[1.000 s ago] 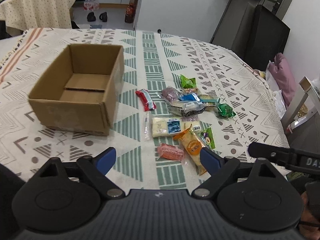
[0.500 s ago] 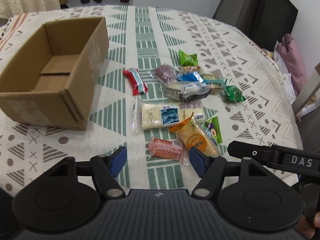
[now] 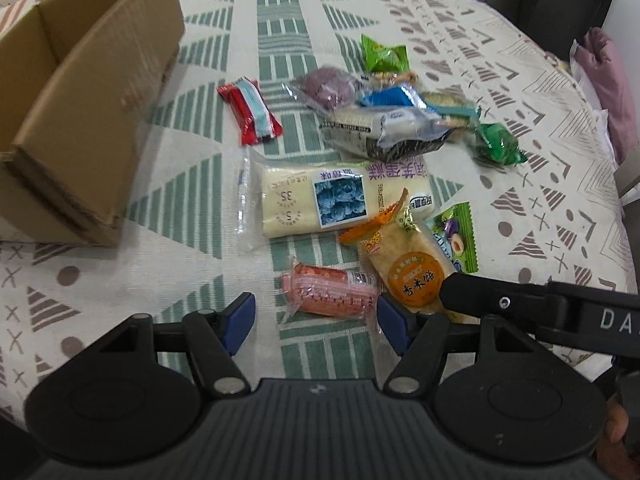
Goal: Organize snacks
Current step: 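Lower left tool onto pink sausage pack and close it while right tool approaches orange pack, then close right tool on orange bread-stick pack while left tool lifts pink pack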
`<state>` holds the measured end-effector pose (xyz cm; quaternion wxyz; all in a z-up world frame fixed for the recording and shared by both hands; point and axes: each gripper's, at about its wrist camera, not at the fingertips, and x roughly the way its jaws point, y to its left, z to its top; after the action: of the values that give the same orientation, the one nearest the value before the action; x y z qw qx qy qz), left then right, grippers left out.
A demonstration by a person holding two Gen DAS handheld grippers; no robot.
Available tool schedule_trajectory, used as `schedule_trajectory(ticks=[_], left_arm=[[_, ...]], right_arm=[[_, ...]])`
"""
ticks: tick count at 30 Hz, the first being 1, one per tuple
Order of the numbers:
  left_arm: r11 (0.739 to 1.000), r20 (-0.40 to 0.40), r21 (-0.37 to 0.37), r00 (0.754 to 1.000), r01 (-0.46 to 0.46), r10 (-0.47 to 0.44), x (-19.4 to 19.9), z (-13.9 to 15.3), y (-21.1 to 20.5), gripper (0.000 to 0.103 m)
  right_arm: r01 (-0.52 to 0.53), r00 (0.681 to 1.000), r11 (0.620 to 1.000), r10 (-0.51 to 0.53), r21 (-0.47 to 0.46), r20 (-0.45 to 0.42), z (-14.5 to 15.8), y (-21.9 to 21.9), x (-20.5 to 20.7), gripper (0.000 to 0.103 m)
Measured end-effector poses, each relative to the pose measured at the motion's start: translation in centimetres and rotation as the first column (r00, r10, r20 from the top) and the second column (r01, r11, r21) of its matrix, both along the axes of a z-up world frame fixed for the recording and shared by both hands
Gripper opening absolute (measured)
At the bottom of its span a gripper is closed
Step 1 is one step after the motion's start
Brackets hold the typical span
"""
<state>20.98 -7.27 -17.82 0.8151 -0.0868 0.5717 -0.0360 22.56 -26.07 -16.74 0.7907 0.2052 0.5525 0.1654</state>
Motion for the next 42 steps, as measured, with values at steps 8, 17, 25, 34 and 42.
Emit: schedule_trajectory(ticks=[8,17,25,34,42], left_arm=[[1.000,0.007,0.025,1.000,0.012,-0.013,0.9,-1.0,-0.5,0.066],[1.000,0.007,0.026,1.000,0.015,-0.016,0.5,-0.6,0.1,0.051],[1.000,0.014,0.015,1.000,-0.018,0.018,-1.2,0.6,1.6,0.050],[0.998,0.077,0.026,0.996,-0.053,0.051,-3.5,3.4,3.0,0.050],[0.996,0.150,0.018,0.985,-0.085,0.081,-5.6,6.5,4.2,0.050]], right_arm=[[0.006,0.999,1.000,-0.006,0.015,-0.034,-1.1,0.2,1.1,0.056],[-0.059,0.998,0.998,0.060,0.029,-0.034,-1.3,1.5,1.3,0.057],[-0.106,0.994,0.994,0.107,0.020,-0.033,-1.4,2.6,1.0,0.057],[-0.159,0.987,0.987,0.159,0.014,-0.018,-1.3,3.6,0.3,0.024],[-0.154,0.985,0.987,0.149,0.051,0.082,1.0,3.0,-1.1,0.023]])
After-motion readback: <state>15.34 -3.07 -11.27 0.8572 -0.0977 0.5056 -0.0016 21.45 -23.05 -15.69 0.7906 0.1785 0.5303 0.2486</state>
